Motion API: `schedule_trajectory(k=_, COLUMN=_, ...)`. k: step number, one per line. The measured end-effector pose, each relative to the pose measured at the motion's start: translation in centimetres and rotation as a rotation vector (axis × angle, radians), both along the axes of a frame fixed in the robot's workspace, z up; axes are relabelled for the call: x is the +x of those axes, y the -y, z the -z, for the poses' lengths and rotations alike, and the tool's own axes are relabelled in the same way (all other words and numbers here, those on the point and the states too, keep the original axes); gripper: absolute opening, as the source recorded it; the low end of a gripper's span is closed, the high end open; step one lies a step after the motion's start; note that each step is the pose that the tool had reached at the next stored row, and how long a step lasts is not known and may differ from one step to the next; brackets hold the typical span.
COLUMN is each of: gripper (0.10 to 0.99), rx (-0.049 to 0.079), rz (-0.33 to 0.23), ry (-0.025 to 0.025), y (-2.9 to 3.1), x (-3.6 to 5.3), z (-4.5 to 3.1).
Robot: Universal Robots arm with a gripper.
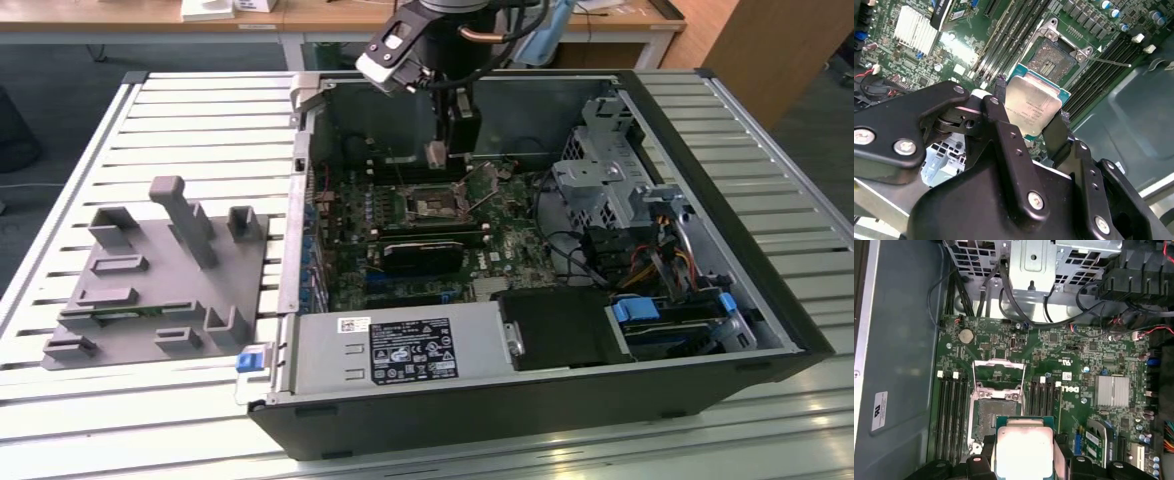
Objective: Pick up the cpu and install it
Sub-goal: 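Place the cpu into insertion slot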
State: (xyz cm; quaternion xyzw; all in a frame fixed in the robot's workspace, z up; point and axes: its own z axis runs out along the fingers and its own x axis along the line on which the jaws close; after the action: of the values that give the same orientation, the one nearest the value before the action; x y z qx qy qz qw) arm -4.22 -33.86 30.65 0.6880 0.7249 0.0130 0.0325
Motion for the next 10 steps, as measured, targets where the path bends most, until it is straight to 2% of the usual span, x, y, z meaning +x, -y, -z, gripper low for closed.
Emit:
schedule_trajectory(k=4, gripper=0.545, rx=0.0, rz=0.0, ry=0.0001, y=-0.12, x=0.01, z=0.73)
schedule_trajectory(k=10, gripper=0.545, rx=0.002, rz=0.0, ry=0.0001, y=-0.12, x=0.0, z=1.37)
